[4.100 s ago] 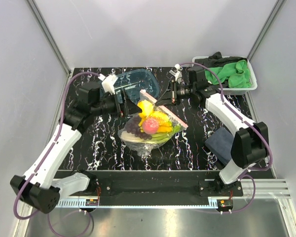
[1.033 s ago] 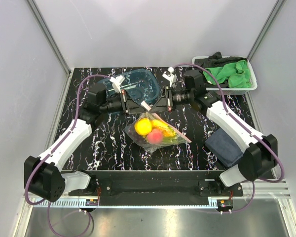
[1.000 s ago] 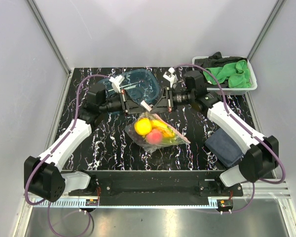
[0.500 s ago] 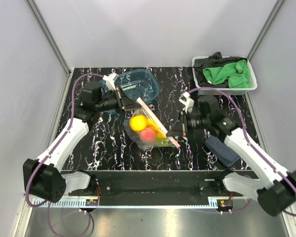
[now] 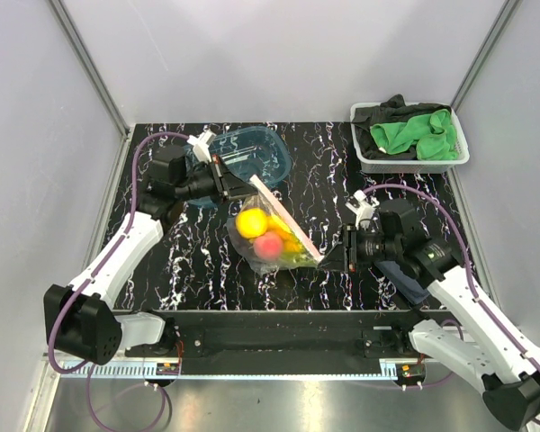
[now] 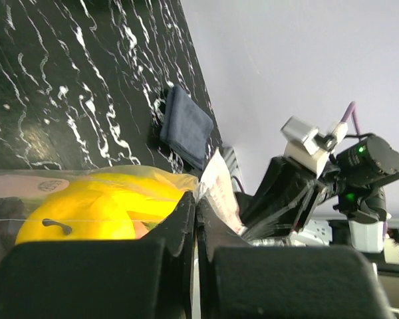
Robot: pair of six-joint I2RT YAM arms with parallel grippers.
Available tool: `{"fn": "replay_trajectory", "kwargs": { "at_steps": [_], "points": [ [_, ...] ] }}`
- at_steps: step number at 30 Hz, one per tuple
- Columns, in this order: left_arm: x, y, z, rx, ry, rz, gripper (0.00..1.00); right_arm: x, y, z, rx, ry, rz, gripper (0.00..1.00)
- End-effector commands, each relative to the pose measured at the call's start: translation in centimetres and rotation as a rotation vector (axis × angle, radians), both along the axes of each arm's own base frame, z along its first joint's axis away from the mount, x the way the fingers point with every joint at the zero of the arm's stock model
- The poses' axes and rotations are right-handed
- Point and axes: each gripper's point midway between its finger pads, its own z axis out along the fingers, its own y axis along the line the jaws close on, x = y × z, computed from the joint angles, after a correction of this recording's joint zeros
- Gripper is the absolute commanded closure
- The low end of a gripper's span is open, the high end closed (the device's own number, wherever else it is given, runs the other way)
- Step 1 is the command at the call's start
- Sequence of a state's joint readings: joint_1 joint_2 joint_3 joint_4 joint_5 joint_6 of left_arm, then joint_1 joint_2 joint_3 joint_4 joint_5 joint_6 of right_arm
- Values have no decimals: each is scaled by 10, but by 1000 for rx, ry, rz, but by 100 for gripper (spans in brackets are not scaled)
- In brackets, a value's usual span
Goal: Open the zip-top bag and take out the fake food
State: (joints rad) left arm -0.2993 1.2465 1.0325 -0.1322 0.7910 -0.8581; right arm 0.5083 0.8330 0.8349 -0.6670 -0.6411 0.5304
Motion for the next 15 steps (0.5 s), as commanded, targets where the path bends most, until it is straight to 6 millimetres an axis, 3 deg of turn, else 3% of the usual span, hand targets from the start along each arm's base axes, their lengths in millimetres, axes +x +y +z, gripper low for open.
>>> {"fn": "replay_trajectory", "kwargs": {
  "at_steps": [1,2,5,8,15],
  "points": [
    [14,4,32,-43,-123,24,100,8,6,16,-32,16,36,51],
    [12,4,31,-43,-122,18,100,14,8,22,-37,0,39,38],
    [4,3,24,-43,-111,-5,100,37,19,45,-50,-33,61,19],
    [-3,0,23,-46,-121,-54,100,53,28,63,-58,-59,90,6],
    [-11,-2,26,-34,-161,-111,100,88,25,71,-146,-122,111,0]
  ]
}}
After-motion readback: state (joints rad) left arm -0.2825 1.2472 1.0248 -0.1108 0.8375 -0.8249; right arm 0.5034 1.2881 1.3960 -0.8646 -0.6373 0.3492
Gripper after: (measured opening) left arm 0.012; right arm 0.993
